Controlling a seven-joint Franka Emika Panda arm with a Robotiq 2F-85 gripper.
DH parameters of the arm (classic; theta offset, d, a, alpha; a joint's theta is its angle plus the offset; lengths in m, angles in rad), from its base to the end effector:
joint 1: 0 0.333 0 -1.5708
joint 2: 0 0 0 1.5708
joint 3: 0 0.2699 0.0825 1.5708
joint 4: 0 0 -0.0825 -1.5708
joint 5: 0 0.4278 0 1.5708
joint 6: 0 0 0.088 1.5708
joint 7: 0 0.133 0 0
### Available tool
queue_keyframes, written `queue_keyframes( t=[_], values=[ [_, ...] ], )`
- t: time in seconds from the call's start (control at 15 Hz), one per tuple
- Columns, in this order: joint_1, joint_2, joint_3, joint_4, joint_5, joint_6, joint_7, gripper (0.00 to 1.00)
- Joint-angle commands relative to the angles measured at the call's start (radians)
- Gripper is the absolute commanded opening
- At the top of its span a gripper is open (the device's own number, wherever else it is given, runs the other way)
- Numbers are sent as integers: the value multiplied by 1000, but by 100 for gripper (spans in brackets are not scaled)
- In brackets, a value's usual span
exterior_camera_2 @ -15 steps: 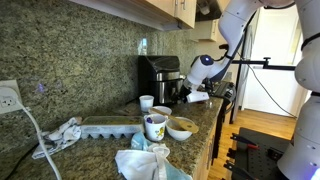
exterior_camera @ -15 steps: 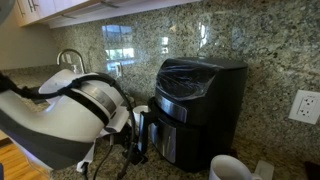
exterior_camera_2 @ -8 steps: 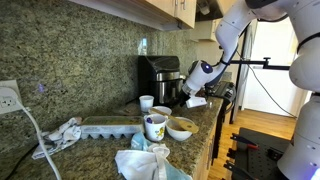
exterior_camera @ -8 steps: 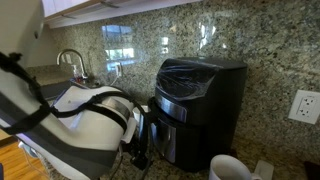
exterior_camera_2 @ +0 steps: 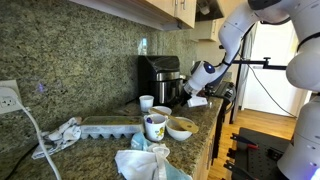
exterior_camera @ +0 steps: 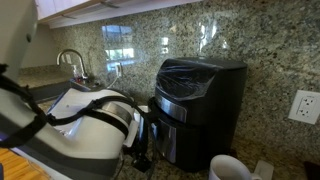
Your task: Open the air fryer basket then close the basket
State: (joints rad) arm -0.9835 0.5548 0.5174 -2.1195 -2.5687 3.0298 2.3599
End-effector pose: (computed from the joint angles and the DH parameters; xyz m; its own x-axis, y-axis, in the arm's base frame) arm 0.4928 -0.1610 0.0702 0.7195 -0.3586 0.5947 -0.3839 -0.9190 -0.0897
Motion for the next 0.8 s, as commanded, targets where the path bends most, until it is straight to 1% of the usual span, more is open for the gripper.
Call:
queue_keyframes(
  t=[0.0,0.2,0.4,0.73],
  values=[
    [-59,-32,74,-20,-42,-15,41,100],
    [-96,-48,118,-35,-42,-21,37,100],
    [-122,-71,145,-53,-33,-27,32,100],
    [-138,-127,158,-82,-13,-32,25,100]
  ],
)
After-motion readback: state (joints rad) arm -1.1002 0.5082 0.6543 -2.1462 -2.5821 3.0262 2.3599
